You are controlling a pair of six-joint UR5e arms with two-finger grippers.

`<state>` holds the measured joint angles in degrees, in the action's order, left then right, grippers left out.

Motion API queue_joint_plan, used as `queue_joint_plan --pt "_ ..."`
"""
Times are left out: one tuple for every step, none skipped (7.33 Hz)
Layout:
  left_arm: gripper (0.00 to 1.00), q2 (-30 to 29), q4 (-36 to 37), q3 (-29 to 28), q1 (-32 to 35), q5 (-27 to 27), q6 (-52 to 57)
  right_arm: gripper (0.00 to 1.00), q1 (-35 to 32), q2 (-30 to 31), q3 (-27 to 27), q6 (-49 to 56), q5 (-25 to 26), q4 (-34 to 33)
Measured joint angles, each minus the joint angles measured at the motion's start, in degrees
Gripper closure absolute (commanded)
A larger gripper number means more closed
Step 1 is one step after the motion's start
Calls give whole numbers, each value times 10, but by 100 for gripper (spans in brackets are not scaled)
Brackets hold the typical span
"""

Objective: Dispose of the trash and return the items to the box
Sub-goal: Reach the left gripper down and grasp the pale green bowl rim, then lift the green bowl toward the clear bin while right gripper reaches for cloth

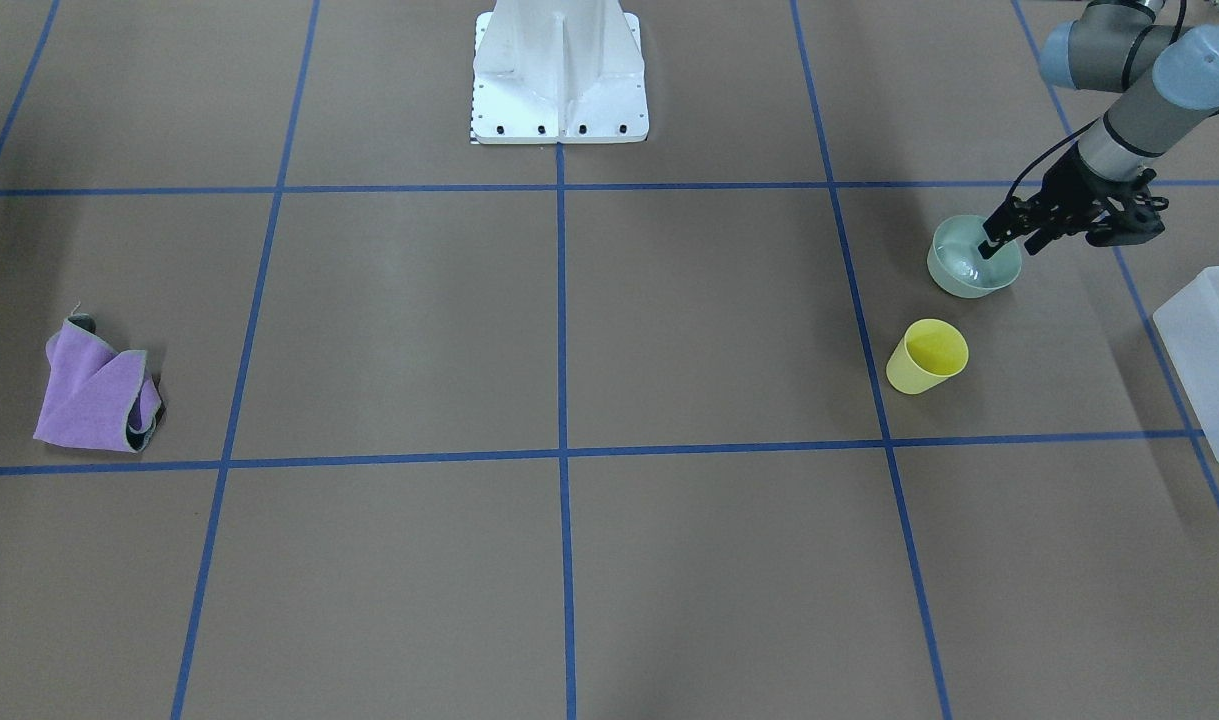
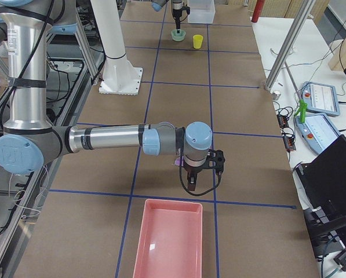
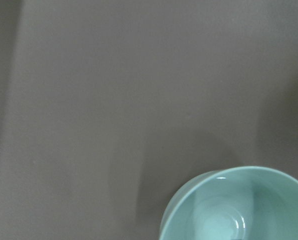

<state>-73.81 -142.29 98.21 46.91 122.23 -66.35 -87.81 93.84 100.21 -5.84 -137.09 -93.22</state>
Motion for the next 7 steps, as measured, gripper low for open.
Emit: queue_joint_plan --pt "100 0 0 -1 -3 -2 -1 0 11 0 9 -3 -8 0" --pt "100 1 0 -1 -5 -2 -1 0 27 0 25 -8 -15 0" --pt "100 2 0 0 -5 1 -3 0 45 -1 45 -11 -17 1" --pt "100 4 -1 6 -2 20 -11 0 63 -3 63 -13 -18 1" --pt "100 6 0 15 19 68 -22 0 79 -7 76 -18 -19 1" --pt "100 5 2 21 72 133 -25 0 97 -15 84 -31 -19 2" --pt "100 2 4 22 128 191 -24 0 115 -25 87 -47 -17 2"
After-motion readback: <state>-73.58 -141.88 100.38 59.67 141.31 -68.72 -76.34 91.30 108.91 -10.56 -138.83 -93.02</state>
